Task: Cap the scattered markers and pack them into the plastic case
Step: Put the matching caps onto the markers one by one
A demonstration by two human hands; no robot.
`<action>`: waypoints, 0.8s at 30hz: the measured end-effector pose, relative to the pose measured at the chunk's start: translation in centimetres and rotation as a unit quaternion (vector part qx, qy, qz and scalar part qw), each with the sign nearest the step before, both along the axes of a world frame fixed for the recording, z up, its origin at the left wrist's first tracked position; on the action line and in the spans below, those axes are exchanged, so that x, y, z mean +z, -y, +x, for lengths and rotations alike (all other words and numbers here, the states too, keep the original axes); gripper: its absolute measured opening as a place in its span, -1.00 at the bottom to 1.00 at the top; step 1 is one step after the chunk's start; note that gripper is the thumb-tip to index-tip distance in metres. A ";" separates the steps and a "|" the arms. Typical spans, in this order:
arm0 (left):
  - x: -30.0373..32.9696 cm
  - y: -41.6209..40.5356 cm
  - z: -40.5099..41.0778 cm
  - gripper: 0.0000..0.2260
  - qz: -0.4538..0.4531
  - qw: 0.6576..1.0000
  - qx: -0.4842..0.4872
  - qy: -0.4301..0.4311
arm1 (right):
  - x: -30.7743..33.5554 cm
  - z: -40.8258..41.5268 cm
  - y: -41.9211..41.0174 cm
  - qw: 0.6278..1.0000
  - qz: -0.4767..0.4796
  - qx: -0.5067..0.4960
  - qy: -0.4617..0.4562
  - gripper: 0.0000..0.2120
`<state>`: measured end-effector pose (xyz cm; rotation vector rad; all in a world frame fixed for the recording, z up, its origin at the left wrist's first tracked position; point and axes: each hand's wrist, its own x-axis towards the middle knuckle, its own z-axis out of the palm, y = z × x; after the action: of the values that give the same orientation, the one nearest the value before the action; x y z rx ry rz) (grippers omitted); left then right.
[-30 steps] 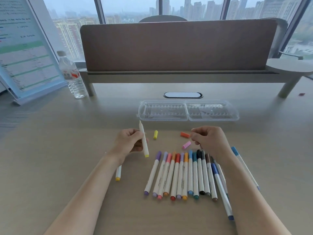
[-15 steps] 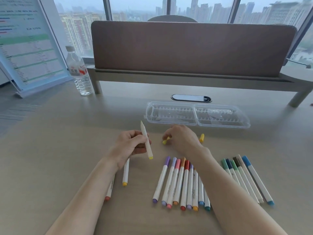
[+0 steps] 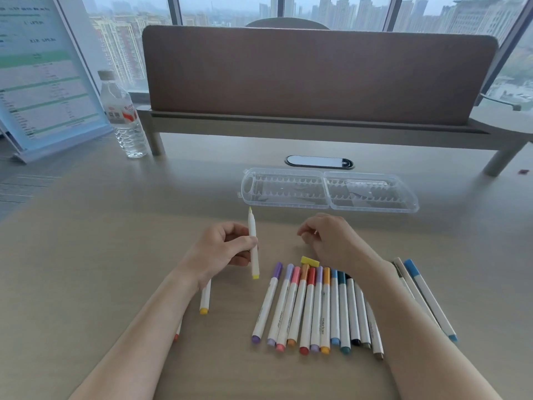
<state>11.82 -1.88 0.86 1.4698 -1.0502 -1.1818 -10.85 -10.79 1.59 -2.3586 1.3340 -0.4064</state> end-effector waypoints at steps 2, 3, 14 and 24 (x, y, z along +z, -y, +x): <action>0.0 0.0 0.0 -0.97 -0.001 1.000 0.000 0.005 | 0.9 -1.1 -0.2 1.000 0.029 0.004 -0.003 -0.96; 0.0 0.0 0.1 -0.97 -0.002 1.000 0.000 0.007 | 1.1 -1.4 -0.4 0.999 0.039 0.016 -0.024 -0.96; 0.0 -0.7 -0.9 -0.90 -0.031 0.997 -0.057 0.042 | -0.2 -1.3 -0.9 1.000 0.017 0.002 0.010 -0.89; -0.8 -0.6 -0.9 -0.86 -0.074 0.987 -0.078 0.117 | 0.6 -1.8 -1.6 0.976 0.035 0.009 0.217 -0.86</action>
<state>10.89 -1.28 0.07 1.4531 -1.4054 -1.0309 -12.66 -9.24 2.18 -2.0635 1.0991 -0.8014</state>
